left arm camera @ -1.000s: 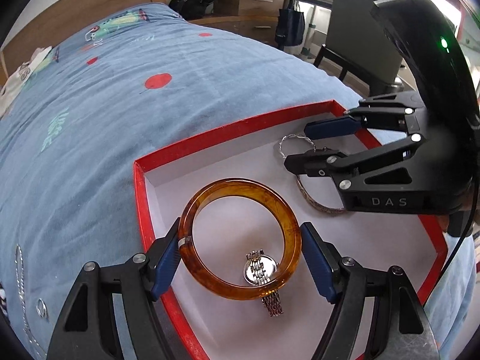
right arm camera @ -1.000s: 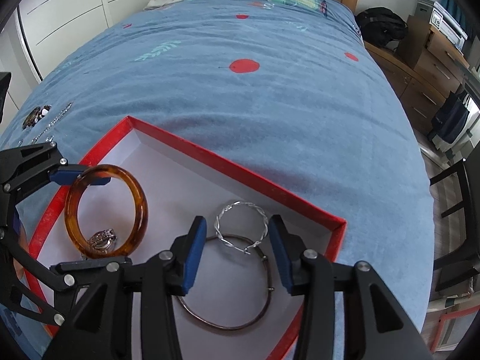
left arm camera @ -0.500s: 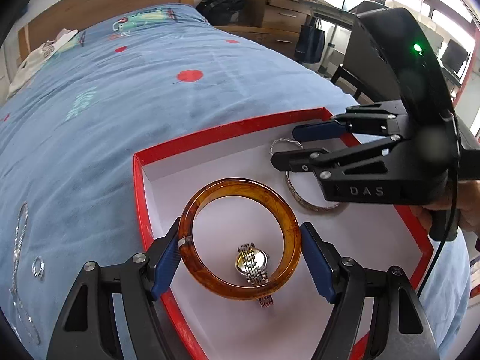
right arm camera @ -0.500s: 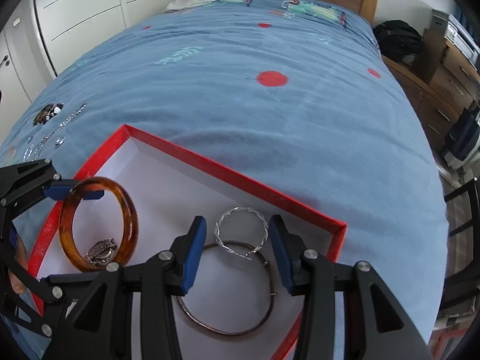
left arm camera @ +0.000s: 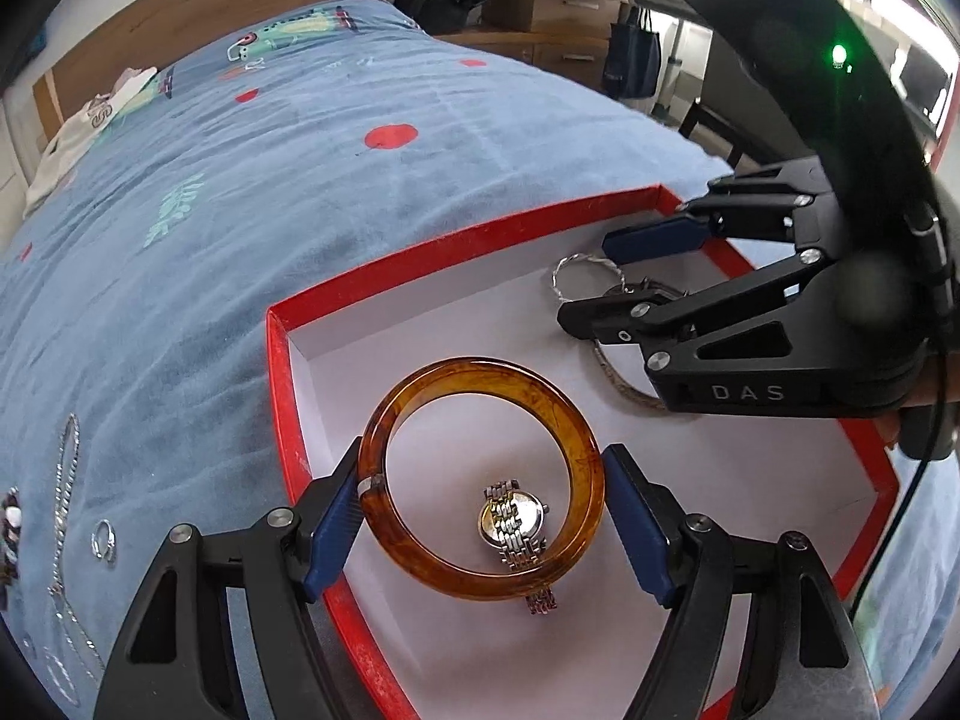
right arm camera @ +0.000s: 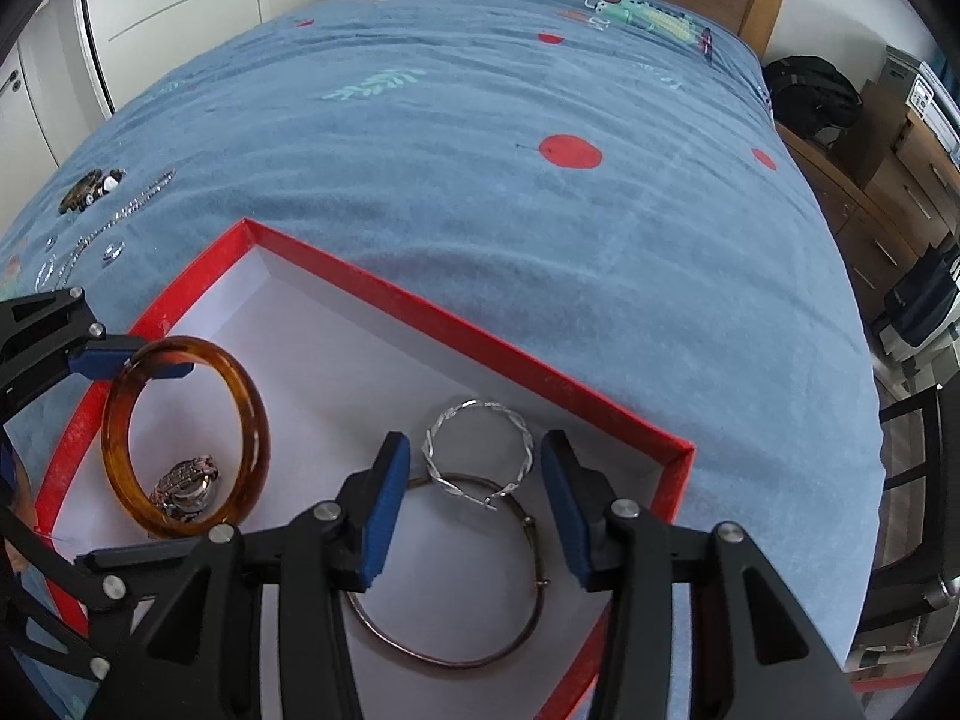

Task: Organize jewelry
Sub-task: 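Open the right tool to drop the hoop while the left tool releases the bangle, then withdraw both tools from the box back toward the remaining jewelry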

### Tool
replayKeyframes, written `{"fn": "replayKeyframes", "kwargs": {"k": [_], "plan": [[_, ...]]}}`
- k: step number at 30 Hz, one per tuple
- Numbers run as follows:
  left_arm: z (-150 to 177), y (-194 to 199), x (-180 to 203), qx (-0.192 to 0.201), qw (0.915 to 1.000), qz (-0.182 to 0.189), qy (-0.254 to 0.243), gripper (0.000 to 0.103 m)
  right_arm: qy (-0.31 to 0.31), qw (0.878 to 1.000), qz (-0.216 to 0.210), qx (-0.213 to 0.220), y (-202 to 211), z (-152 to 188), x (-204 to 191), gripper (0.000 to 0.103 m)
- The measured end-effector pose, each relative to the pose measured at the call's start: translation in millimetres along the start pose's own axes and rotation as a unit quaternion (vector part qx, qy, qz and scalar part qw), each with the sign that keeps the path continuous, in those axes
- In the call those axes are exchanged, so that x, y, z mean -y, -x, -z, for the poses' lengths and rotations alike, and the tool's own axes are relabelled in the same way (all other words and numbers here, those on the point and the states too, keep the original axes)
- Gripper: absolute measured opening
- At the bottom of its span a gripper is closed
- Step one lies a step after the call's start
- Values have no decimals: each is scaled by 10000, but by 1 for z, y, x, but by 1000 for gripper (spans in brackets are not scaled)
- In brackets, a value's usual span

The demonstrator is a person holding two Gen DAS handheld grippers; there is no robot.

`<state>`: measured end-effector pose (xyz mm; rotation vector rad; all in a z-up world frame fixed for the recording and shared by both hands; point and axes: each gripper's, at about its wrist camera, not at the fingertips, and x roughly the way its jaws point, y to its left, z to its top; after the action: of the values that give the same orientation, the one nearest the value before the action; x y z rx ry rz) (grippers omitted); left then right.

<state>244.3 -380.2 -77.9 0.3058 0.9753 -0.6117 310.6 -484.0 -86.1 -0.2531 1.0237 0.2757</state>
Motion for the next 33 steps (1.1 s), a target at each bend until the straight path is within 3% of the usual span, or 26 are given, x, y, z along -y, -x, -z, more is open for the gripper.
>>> {"fn": "replayKeyframes", "kwargs": {"k": [20, 26, 33], "plan": [[1, 9, 4, -22, 9992, 185, -363, 77, 74, 9999, -9, -135, 1, -2, -1, 51], [2, 42, -2, 135, 9992, 121, -357, 78, -102, 9998, 109, -128, 17, -4, 2, 52], [13, 121, -15, 539, 9980, 45, -328, 80, -196, 9990, 406, -4, 72, -8, -11, 52]]}}
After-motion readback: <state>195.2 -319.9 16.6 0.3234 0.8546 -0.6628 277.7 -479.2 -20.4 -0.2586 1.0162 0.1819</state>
